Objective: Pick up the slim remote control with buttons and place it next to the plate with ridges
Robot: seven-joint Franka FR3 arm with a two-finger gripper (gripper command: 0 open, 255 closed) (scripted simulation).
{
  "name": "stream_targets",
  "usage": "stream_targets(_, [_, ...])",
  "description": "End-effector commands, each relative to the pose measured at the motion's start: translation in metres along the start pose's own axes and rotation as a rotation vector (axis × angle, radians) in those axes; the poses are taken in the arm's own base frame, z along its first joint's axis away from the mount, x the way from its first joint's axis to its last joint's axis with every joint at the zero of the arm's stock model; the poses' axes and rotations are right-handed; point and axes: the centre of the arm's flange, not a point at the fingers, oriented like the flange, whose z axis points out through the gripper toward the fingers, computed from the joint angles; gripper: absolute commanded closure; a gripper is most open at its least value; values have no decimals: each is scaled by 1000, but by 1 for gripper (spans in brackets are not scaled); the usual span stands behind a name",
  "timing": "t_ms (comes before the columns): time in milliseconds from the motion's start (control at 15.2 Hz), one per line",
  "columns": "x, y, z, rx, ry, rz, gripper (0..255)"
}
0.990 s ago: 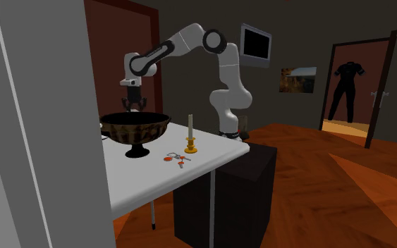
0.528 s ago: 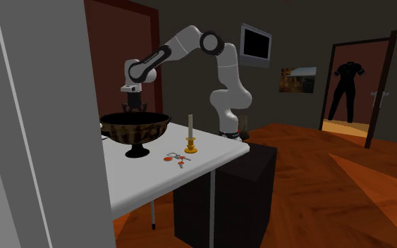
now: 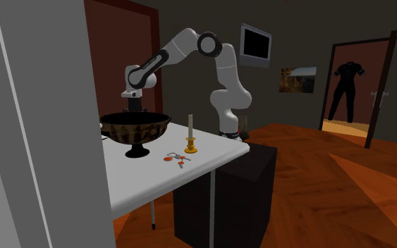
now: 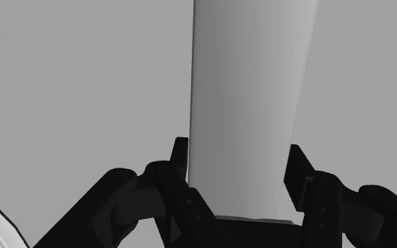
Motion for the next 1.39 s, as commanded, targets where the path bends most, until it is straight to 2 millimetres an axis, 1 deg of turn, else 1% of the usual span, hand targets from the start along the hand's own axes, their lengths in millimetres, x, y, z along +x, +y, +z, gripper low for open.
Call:
stream_targets(0, [0, 0, 0, -1, 0, 0, 255])
stream_targets(264, [0, 0, 0, -1, 0, 0, 255])
stream_targets(330, [0, 0, 0, -1, 0, 0, 0])
stream_targets(660, [0, 0, 0, -1, 0, 0, 0])
stream_targets(858, [0, 0, -39, -1, 0, 0, 0])
stream_targets(924, [0, 0, -50, -1, 0, 0, 0])
stream_targets(1320, [0, 0, -50, -1, 0, 0, 0])
